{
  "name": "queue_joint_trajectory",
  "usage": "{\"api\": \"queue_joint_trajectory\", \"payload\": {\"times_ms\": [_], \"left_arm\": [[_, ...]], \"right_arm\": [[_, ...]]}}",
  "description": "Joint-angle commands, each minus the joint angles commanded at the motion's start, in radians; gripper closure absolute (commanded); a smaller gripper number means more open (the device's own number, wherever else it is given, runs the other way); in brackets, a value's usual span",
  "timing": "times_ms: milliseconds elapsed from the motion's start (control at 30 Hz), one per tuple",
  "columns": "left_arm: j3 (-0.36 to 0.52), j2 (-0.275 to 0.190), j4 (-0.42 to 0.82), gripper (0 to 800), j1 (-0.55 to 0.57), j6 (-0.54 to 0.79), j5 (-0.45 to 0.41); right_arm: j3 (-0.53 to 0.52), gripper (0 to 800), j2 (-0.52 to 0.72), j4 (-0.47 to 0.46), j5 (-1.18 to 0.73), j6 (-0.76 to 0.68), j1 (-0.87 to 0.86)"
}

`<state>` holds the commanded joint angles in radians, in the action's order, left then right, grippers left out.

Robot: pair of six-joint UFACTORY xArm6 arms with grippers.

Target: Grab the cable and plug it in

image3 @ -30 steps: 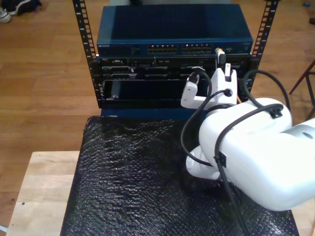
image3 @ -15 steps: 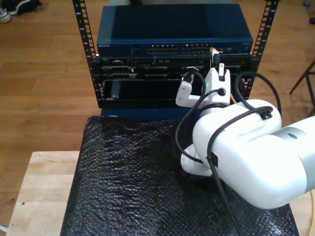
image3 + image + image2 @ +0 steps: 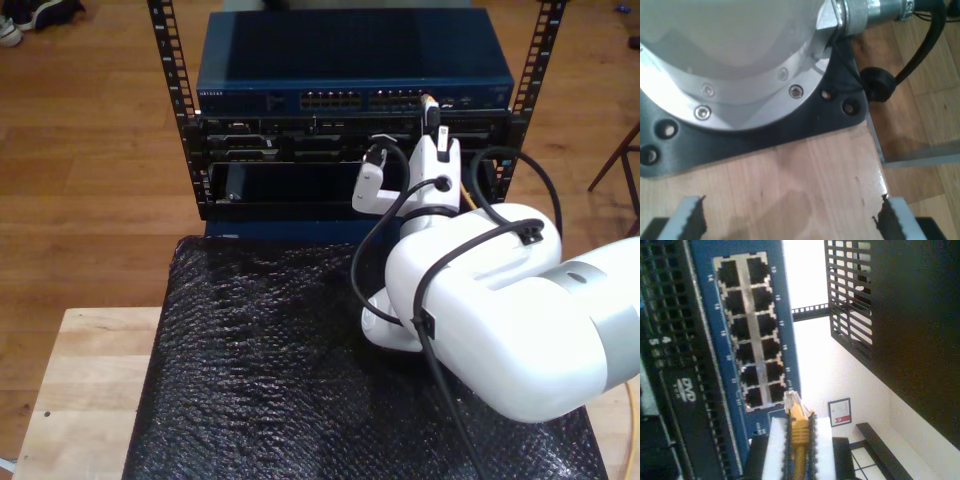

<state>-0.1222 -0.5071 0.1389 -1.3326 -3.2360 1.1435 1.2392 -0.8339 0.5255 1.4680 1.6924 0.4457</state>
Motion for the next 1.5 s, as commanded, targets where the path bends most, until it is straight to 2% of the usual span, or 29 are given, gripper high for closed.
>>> {"api": "queue_joint_trajectory", "payload": {"times_ms": [1500], "left_arm": [[0.000, 0.000, 0.000, 0, 0.000, 0.000, 0.000]], "right_arm": [[0.054, 800, -0.032, 0.002, -0.018, 0.014, -0.006]]}}
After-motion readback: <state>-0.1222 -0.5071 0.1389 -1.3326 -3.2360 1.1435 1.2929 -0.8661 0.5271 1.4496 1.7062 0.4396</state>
